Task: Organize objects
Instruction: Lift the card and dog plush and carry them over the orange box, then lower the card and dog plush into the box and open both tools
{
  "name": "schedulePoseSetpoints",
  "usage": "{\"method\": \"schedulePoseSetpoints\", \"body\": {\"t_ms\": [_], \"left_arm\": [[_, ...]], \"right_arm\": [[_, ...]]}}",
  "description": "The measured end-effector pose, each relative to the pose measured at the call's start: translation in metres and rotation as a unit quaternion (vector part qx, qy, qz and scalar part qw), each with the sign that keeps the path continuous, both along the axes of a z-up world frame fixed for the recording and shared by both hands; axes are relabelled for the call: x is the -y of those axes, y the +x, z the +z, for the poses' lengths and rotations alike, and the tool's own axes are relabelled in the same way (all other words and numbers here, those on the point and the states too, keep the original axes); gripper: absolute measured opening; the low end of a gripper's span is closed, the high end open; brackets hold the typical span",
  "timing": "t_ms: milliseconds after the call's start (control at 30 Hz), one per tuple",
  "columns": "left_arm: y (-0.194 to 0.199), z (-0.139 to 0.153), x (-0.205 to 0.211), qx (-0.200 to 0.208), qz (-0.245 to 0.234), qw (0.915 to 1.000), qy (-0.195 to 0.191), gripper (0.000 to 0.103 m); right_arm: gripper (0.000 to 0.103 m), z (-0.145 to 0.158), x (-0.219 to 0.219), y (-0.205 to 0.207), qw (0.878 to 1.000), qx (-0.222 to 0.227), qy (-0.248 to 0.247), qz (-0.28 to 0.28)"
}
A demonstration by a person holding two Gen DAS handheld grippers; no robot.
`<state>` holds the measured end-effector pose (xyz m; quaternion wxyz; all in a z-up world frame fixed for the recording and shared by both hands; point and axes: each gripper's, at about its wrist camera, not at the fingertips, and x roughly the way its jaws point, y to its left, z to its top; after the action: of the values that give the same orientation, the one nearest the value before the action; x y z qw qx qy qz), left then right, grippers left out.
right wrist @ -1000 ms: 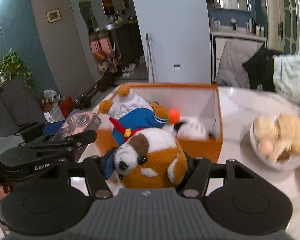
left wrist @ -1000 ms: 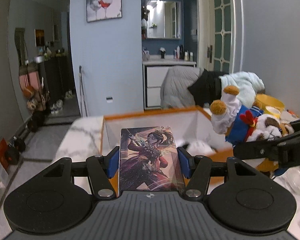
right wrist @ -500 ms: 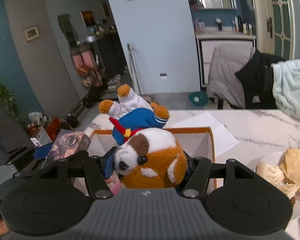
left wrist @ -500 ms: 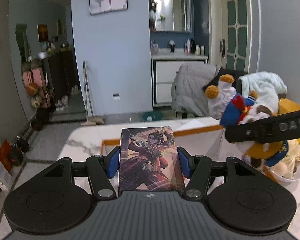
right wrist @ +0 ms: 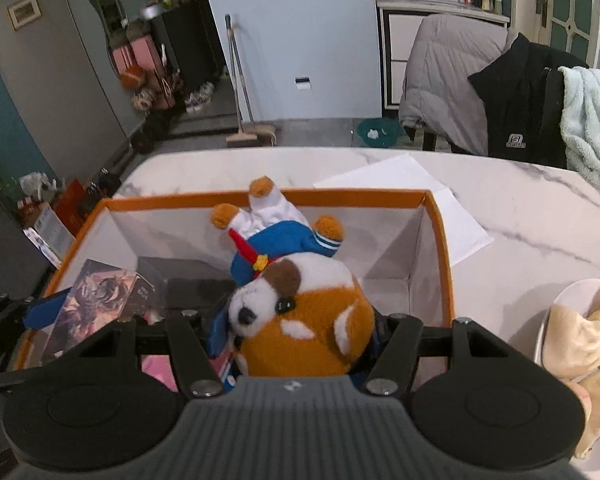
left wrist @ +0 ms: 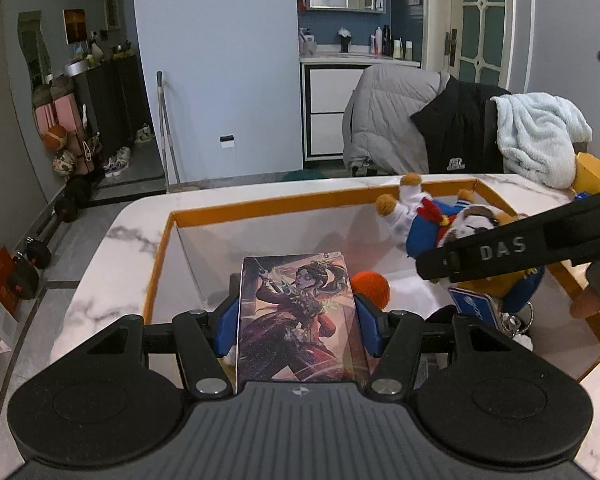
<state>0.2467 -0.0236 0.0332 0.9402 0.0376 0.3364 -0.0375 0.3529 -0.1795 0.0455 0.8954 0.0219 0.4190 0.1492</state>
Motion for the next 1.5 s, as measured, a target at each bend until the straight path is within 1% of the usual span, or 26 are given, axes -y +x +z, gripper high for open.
{"method": "schedulePoseSetpoints", "body": {"t_ms": [300,433,567,767,900,1167,1500], "left_arm": [[0.009,-0.013,0.002,-0.028,0.001,0.9996,0.000,0.069],[0.010,-0.015,0.007,-0.028,-0.002,0.9996,0.007,0.068],[0.012,-0.015,0.008,-0.029,-0.002,0.9996,0.006,0.068],[0.013,-0.015,0.010,-0.029,-0.002,0.9995,0.010,0.068],[0.013,-0.017,0.012,-0.029,-0.002,0.9994,0.017,0.068],[0.014,-0.018,0.014,-0.030,-0.003,0.9992,0.024,0.068],[0.014,-0.025,0.013,-0.043,-0.006,0.9989,0.016,0.068]], "right_arm": [[0.063,-0.016,-0.009,0.018,0.999,-0.028,-0.022,-0.005],[0.063,-0.022,-0.013,0.025,0.999,-0.041,-0.022,-0.005],[0.063,-0.026,-0.016,0.030,0.998,-0.051,-0.027,-0.008],[0.064,-0.031,-0.020,0.036,0.996,-0.078,-0.035,-0.008],[0.064,-0.034,-0.023,0.037,0.995,-0.088,-0.051,-0.005],[0.064,-0.039,-0.032,0.034,0.991,-0.094,-0.092,0.009],[0.063,-0.043,-0.031,0.039,0.989,-0.116,-0.094,0.010]]}}
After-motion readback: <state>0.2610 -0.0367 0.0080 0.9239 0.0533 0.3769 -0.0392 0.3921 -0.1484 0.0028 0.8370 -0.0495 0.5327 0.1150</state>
